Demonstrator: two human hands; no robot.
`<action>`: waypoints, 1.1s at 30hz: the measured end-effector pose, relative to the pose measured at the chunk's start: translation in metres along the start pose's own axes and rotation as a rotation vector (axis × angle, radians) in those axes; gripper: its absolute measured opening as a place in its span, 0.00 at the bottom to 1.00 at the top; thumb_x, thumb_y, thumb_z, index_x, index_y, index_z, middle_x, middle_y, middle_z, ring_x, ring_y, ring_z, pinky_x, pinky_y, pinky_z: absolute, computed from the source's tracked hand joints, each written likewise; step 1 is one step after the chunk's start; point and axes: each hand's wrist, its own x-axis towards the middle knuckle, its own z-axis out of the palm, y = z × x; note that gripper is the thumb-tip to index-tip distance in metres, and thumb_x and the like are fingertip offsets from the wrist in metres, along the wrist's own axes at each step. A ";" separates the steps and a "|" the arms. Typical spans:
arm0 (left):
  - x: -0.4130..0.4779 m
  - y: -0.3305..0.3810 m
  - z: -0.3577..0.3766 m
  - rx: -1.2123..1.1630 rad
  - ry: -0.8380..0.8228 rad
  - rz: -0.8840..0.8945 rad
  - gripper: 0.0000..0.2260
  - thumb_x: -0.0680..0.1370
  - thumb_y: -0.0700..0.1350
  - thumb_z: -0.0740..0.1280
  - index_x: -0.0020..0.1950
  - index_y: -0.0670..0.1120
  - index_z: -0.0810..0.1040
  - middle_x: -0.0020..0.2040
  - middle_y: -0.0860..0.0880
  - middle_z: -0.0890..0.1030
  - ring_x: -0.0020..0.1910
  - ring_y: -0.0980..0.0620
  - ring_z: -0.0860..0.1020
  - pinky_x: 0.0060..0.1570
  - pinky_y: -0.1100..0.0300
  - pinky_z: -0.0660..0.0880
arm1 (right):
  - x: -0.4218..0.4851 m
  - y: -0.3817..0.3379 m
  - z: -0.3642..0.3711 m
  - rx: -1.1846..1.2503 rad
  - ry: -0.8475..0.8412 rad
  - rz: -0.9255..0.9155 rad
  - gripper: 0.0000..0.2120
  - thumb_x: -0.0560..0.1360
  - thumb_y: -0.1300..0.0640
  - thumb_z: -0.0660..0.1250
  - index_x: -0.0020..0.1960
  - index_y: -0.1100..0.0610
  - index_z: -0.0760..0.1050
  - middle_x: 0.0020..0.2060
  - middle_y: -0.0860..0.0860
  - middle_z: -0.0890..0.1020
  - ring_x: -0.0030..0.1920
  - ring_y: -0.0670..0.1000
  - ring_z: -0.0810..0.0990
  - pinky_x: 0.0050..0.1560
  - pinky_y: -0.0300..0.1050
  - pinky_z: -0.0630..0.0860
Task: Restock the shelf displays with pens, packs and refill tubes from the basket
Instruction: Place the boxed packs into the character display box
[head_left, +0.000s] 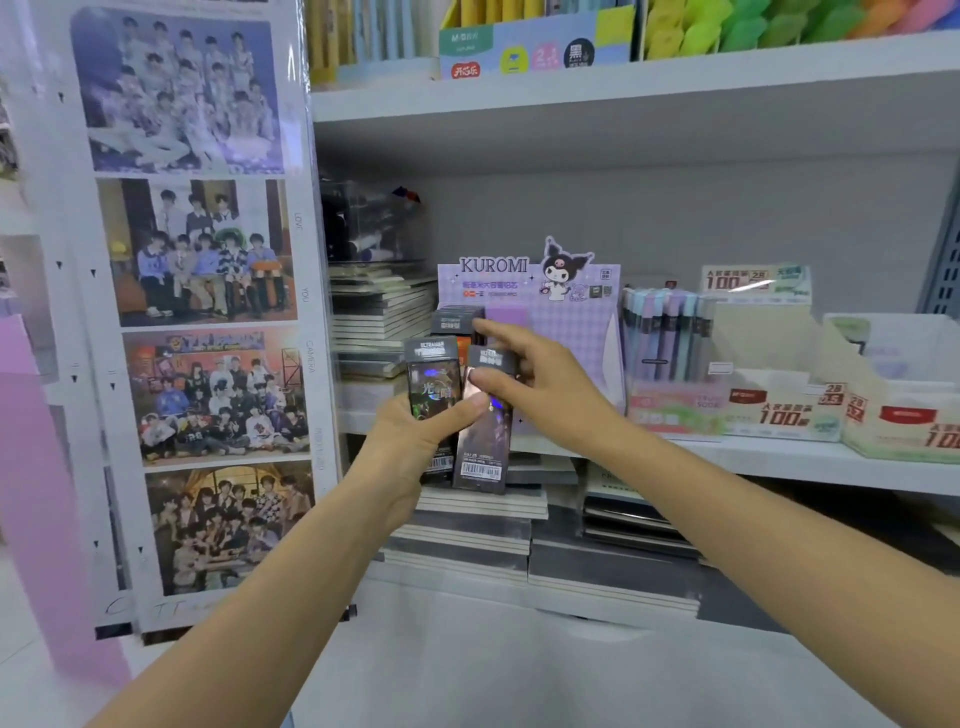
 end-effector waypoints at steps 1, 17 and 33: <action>0.000 0.000 0.005 -0.013 -0.018 -0.016 0.24 0.60 0.50 0.77 0.54 0.44 0.82 0.50 0.42 0.85 0.54 0.40 0.81 0.63 0.40 0.72 | -0.002 0.002 -0.005 0.041 -0.023 0.051 0.23 0.76 0.58 0.69 0.70 0.56 0.71 0.51 0.41 0.79 0.53 0.39 0.79 0.56 0.37 0.76; 0.026 -0.015 0.018 0.097 -0.053 0.131 0.12 0.81 0.39 0.63 0.64 0.44 0.73 0.56 0.47 0.83 0.48 0.44 0.84 0.43 0.55 0.82 | 0.035 0.004 -0.089 -0.290 0.320 0.040 0.10 0.76 0.66 0.65 0.54 0.56 0.79 0.49 0.51 0.81 0.52 0.51 0.79 0.50 0.42 0.75; 0.033 -0.031 0.010 0.073 -0.048 0.091 0.10 0.80 0.38 0.64 0.61 0.43 0.76 0.57 0.47 0.83 0.46 0.45 0.85 0.44 0.54 0.82 | 0.056 0.032 -0.061 -0.379 0.132 0.140 0.10 0.79 0.67 0.61 0.56 0.58 0.77 0.52 0.55 0.79 0.52 0.52 0.76 0.53 0.44 0.73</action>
